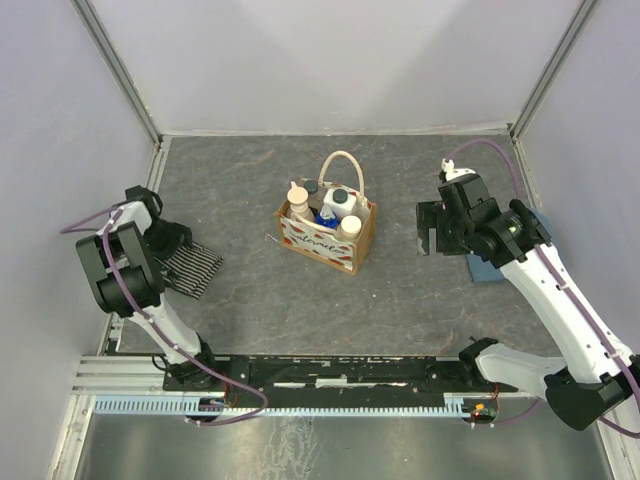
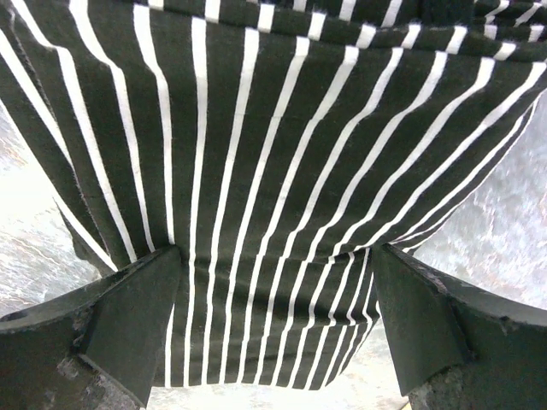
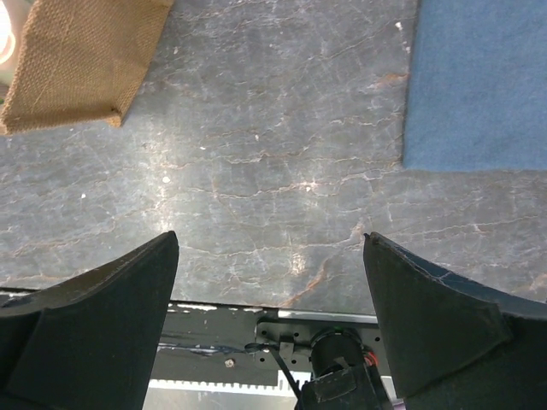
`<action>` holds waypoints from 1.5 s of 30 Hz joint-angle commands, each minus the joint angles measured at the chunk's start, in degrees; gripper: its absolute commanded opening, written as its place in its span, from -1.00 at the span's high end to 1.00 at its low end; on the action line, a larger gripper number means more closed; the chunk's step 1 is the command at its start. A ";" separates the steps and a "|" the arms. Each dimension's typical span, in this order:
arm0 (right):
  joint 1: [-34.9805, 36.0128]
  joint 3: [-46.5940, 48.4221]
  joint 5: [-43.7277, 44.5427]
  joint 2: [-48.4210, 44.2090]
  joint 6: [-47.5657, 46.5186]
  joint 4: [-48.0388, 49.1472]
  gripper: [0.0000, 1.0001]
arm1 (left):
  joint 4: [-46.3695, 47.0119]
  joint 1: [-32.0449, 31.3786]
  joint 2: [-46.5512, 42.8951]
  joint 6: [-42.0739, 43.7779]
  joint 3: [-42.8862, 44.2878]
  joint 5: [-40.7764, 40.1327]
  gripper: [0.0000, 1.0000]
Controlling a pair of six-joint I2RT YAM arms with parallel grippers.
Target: Take the personal care products out of the canvas bag
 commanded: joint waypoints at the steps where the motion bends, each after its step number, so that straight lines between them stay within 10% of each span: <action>1: -0.19 2.33 -4.25 -0.38 1.30 -0.38 -0.94 | 5.66 2.47 6.67 -3.55 2.05 -4.97 -0.99; 13: -0.14 -3.96 -10.13 -0.78 4.47 3.45 -0.92 | 7.35 0.01 -0.15 -7.60 10.40 -5.71 -0.99; 31: -0.20 0.49 -20.47 2.68 -2.46 14.74 -0.97 | 4.26 -29.54 -15.62 3.97 12.35 -6.64 -0.97; 45: 2.92 29.33 -23.58 37.58 -10.32 13.58 -0.62 | 0.98 -41.41 -24.57 8.35 10.40 -2.36 -0.90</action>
